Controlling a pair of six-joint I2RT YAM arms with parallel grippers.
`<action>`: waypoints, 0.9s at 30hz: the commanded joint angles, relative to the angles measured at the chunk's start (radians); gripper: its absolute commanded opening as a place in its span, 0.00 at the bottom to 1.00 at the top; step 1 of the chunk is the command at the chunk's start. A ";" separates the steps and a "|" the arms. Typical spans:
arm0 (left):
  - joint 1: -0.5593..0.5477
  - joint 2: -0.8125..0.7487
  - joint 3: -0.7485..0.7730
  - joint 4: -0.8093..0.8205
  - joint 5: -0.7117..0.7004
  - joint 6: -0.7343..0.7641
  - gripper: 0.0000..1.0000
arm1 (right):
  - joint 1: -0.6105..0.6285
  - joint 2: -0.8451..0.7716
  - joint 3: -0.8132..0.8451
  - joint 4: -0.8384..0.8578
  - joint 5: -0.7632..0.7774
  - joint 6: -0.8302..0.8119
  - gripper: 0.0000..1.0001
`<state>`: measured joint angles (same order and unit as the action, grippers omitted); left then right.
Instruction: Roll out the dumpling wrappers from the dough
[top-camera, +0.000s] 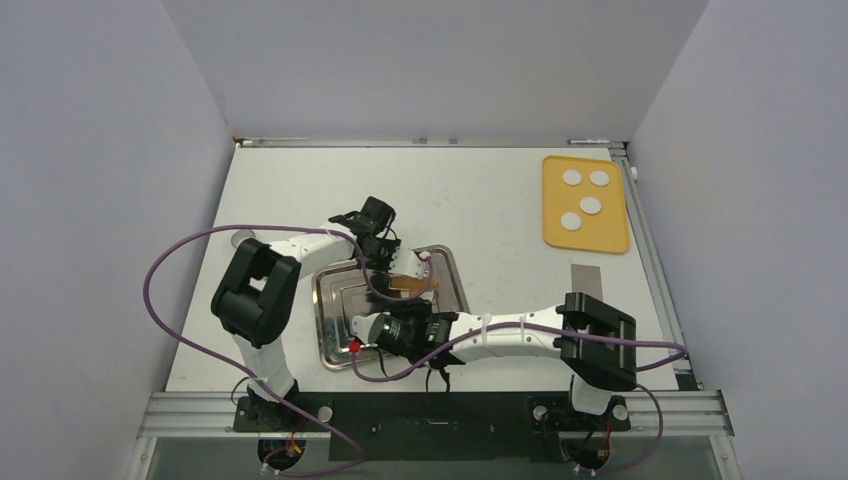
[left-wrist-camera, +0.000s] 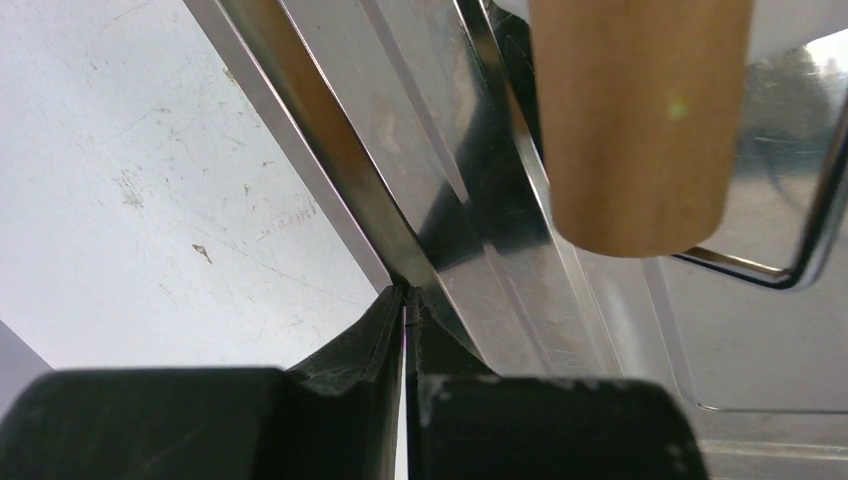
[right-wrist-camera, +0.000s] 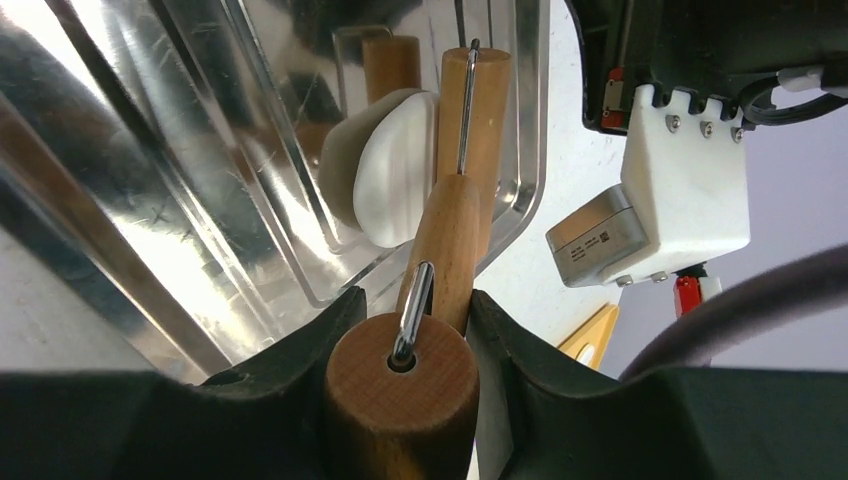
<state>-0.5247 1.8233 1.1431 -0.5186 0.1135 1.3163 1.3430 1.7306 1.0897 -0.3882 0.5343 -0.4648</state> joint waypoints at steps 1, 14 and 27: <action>-0.015 0.069 -0.045 -0.107 0.062 -0.010 0.00 | 0.060 0.030 -0.055 -0.121 -0.162 0.089 0.08; -0.015 0.061 -0.052 -0.103 0.059 -0.011 0.00 | 0.096 0.018 -0.071 -0.141 -0.173 0.160 0.08; -0.016 0.064 -0.049 -0.101 0.054 -0.011 0.00 | 0.170 0.008 -0.076 -0.201 -0.180 0.275 0.08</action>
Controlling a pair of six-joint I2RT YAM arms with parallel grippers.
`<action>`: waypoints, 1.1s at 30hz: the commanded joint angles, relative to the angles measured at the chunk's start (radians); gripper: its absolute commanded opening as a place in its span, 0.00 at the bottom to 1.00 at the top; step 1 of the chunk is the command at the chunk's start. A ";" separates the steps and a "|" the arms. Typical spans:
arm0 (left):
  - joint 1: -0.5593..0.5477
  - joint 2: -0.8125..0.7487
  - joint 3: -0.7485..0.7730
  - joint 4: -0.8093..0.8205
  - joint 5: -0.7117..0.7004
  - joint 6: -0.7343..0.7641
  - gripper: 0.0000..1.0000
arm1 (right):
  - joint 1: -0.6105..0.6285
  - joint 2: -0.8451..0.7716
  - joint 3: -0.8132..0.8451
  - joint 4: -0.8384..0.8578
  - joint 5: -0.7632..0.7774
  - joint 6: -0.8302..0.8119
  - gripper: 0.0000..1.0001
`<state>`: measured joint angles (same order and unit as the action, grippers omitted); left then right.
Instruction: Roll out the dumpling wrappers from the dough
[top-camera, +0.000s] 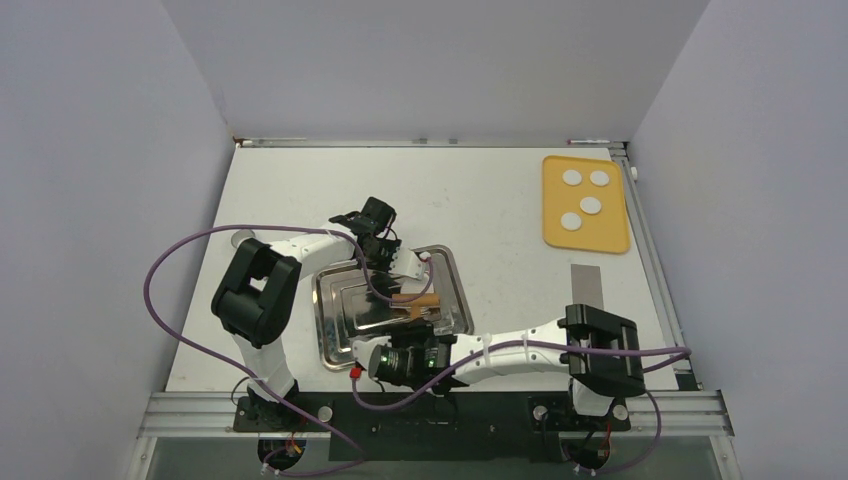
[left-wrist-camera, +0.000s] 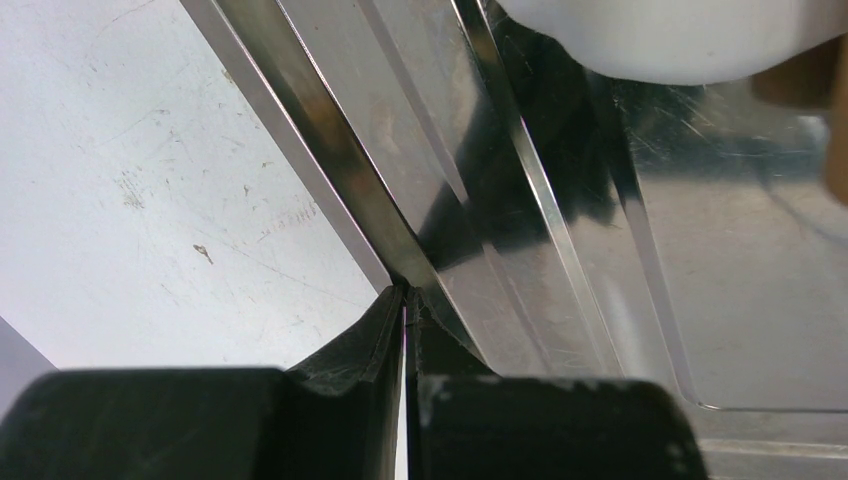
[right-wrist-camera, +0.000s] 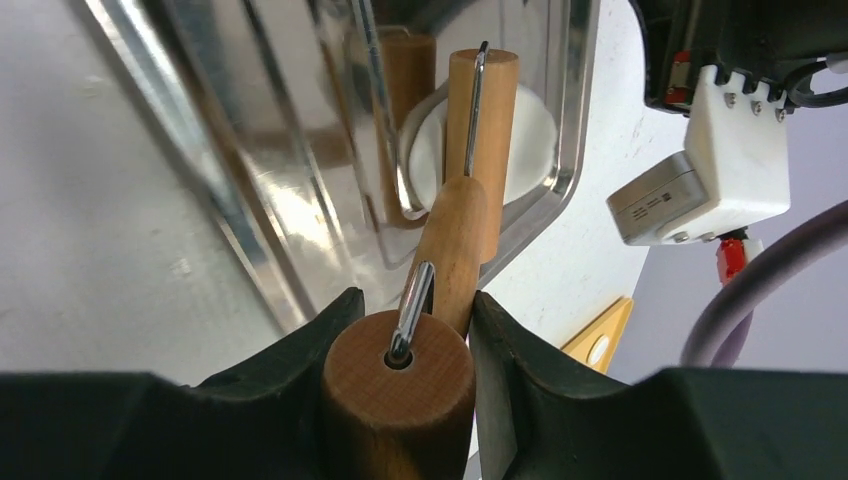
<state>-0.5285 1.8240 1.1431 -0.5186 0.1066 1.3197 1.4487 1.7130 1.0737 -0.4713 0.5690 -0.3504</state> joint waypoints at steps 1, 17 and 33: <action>-0.012 0.062 -0.049 -0.100 0.060 -0.014 0.00 | 0.069 0.020 -0.067 -0.116 -0.214 0.178 0.08; -0.012 0.059 -0.052 -0.097 0.059 -0.012 0.00 | -0.019 0.050 -0.014 -0.100 -0.218 0.051 0.08; -0.011 0.065 -0.046 -0.102 0.059 -0.015 0.00 | -0.070 0.054 -0.010 -0.079 -0.256 0.010 0.08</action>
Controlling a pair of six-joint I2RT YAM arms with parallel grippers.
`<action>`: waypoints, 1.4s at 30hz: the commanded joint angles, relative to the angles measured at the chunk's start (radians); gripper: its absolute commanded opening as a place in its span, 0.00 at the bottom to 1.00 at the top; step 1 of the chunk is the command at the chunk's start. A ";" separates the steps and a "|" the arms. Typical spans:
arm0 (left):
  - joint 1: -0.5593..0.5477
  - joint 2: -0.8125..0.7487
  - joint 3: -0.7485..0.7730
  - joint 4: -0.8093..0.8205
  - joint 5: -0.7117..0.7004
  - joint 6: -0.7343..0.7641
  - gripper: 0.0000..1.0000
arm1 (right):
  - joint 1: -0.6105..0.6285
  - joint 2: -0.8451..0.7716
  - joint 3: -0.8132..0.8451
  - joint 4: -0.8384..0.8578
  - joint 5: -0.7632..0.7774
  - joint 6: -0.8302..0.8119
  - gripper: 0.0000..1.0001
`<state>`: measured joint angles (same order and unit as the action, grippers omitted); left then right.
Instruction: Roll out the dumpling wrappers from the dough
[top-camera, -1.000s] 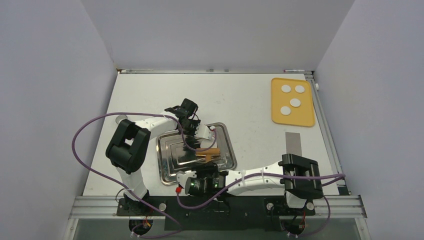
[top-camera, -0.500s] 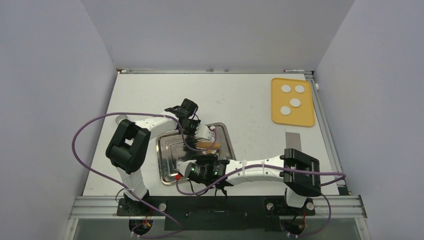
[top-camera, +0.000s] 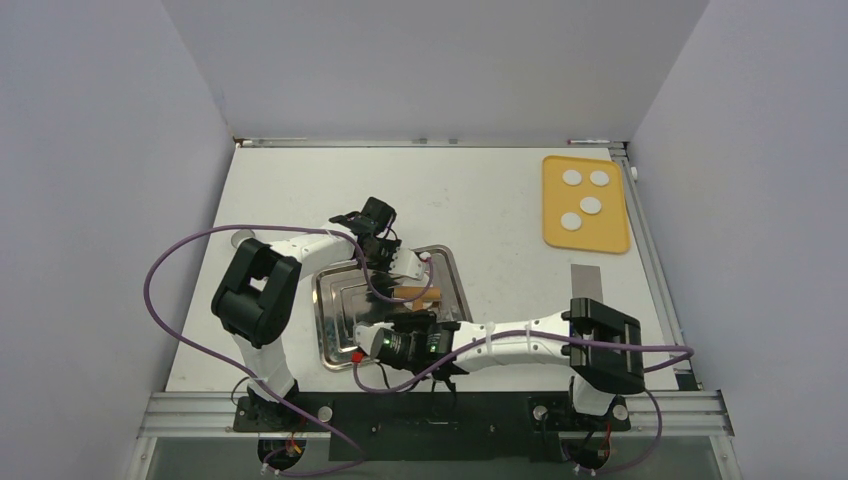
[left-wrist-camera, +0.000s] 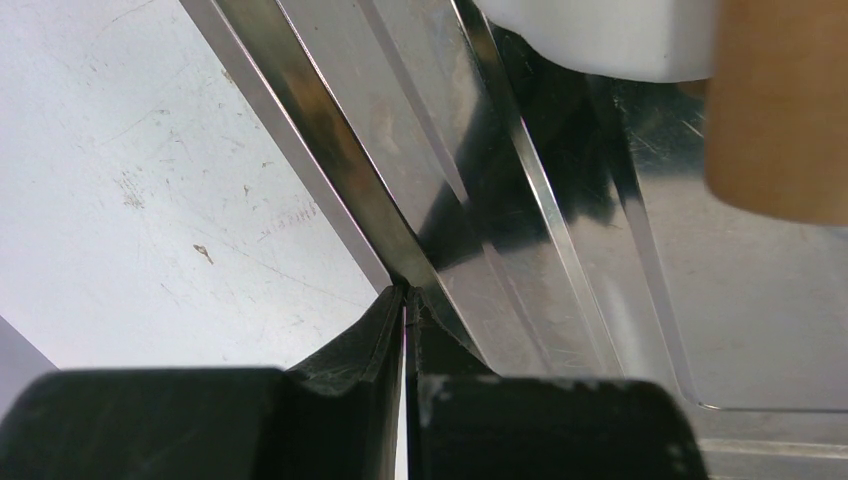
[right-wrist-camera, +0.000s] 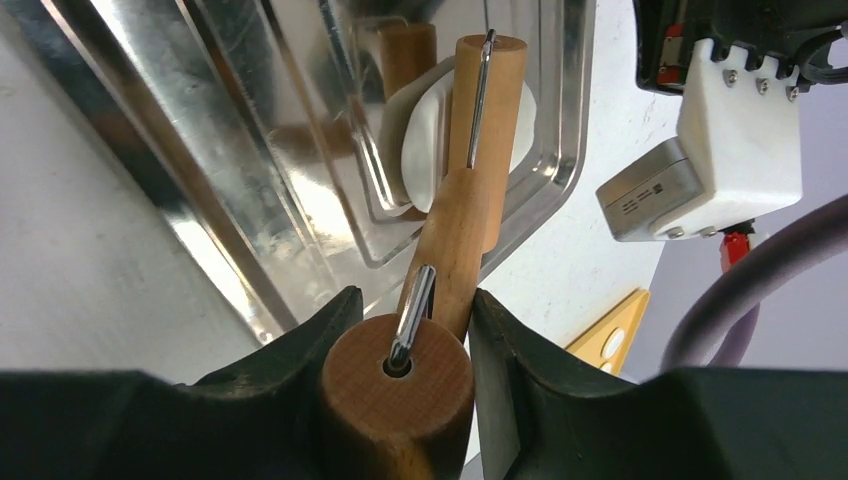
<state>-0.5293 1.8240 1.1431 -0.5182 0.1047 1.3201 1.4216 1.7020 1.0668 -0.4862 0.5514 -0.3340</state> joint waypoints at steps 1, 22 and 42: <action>-0.011 0.064 -0.046 -0.104 0.061 -0.015 0.00 | -0.031 0.067 0.001 -0.078 -0.236 0.006 0.08; -0.011 0.066 -0.048 -0.096 0.066 -0.014 0.00 | 0.014 0.043 -0.030 -0.082 -0.267 0.071 0.08; -0.011 0.063 -0.049 -0.096 0.061 -0.019 0.00 | 0.020 0.033 -0.007 -0.146 -0.310 0.080 0.08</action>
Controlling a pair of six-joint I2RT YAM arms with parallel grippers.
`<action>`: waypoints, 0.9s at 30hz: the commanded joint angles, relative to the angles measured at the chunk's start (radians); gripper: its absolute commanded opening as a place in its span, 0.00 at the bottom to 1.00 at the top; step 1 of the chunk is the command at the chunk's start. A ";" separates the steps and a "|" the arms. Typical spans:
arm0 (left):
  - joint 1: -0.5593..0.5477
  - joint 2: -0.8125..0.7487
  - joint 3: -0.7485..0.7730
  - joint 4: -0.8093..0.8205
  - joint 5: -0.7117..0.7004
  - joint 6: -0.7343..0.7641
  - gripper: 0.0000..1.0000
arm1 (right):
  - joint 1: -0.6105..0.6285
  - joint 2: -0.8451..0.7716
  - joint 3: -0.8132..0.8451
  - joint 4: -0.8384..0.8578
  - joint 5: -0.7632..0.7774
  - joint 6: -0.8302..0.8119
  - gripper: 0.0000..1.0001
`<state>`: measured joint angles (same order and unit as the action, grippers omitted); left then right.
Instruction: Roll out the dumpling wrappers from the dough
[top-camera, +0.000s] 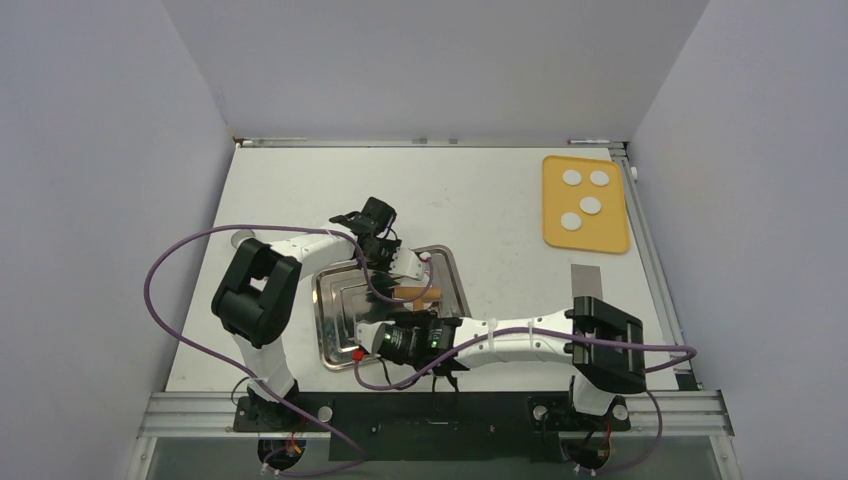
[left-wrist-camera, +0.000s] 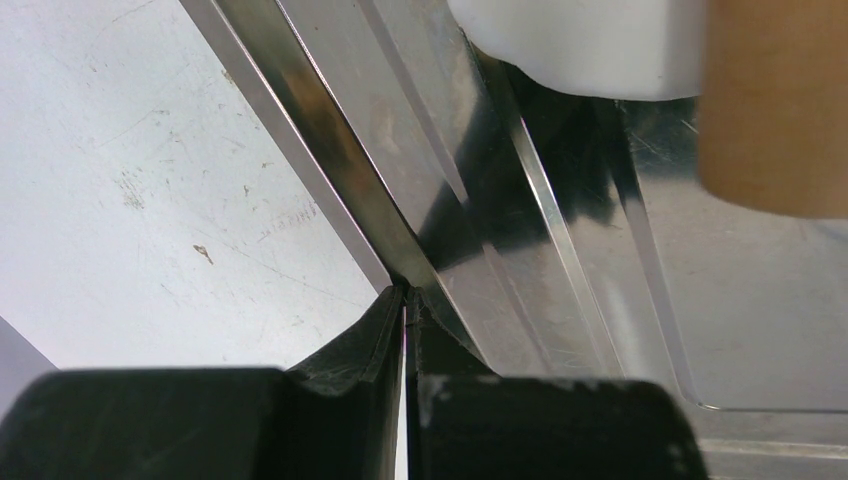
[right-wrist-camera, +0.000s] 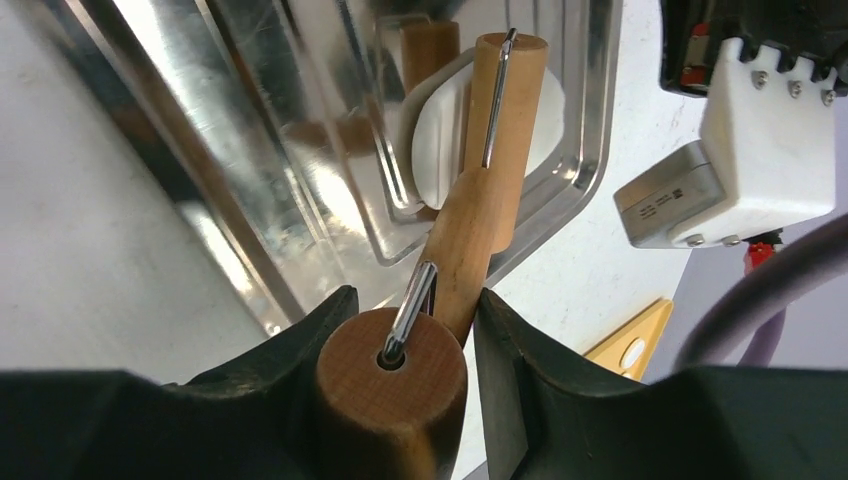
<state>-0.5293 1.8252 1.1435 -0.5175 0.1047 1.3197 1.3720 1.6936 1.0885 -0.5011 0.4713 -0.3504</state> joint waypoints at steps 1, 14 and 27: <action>-0.011 0.060 -0.049 -0.097 0.061 -0.019 0.00 | 0.089 0.027 -0.038 -0.145 -0.236 0.127 0.08; -0.006 0.054 -0.048 -0.094 0.055 -0.018 0.00 | -0.032 0.097 0.007 -0.084 -0.238 -0.014 0.08; -0.006 0.062 -0.045 -0.092 0.057 -0.016 0.00 | 0.041 0.055 -0.055 -0.111 -0.260 0.093 0.08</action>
<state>-0.5293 1.8256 1.1435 -0.5137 0.1017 1.3197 1.4643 1.6886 1.0473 -0.5411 0.5156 -0.2939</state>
